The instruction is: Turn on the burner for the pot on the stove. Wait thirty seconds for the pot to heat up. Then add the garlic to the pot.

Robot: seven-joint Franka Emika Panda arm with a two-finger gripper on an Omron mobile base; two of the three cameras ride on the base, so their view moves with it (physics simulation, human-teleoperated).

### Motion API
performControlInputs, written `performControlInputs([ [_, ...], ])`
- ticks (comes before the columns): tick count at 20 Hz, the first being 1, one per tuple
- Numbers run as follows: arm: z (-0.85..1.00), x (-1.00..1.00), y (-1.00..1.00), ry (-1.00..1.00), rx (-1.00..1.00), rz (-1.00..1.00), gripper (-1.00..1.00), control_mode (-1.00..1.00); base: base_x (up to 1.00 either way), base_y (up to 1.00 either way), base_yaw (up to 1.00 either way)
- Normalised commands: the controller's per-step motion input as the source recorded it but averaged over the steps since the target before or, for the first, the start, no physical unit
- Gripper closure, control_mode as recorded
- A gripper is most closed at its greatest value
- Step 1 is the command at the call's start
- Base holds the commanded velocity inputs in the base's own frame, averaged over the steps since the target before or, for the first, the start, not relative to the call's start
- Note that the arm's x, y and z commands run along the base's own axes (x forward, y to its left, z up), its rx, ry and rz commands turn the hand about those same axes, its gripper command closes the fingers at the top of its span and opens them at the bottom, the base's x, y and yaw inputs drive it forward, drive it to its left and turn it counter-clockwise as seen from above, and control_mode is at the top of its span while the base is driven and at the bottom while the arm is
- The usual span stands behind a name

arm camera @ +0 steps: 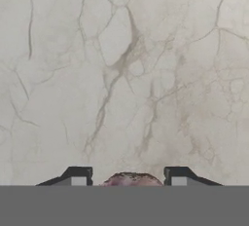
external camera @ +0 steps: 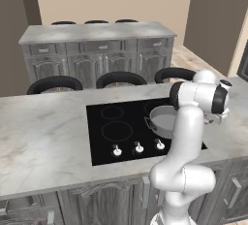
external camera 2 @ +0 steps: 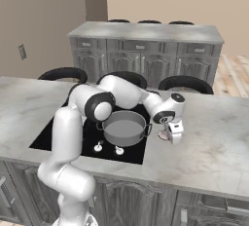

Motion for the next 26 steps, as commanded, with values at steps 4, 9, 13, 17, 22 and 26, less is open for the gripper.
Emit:
performControlInputs([
  [4,0.4,0.0,-0.16,-0.01,0.0,-0.02,1.0,-1.0,0.0,0.0,0.0],
  [9,0.46,-0.02,-0.07,-0.07,0.0,0.0,1.0,-1.0,0.0,0.0,0.0],
  [13,0.29,-0.55,0.25,-0.27,-0.07,-0.03,1.0,-1.0,0.0,0.0,0.0],
  [17,0.42,-0.49,0.4,-0.26,-0.12,-0.07,1.0,-1.0,0.0,0.0,0.0],
  [22,0.5,-0.16,0.51,-0.13,-0.18,-0.11,1.0,-1.0,0.0,0.0,0.0],
  [26,0.37,0.0,0.61,-0.01,-0.23,-0.07,1.0,-1.0,0.0,0.0,0.0],
])
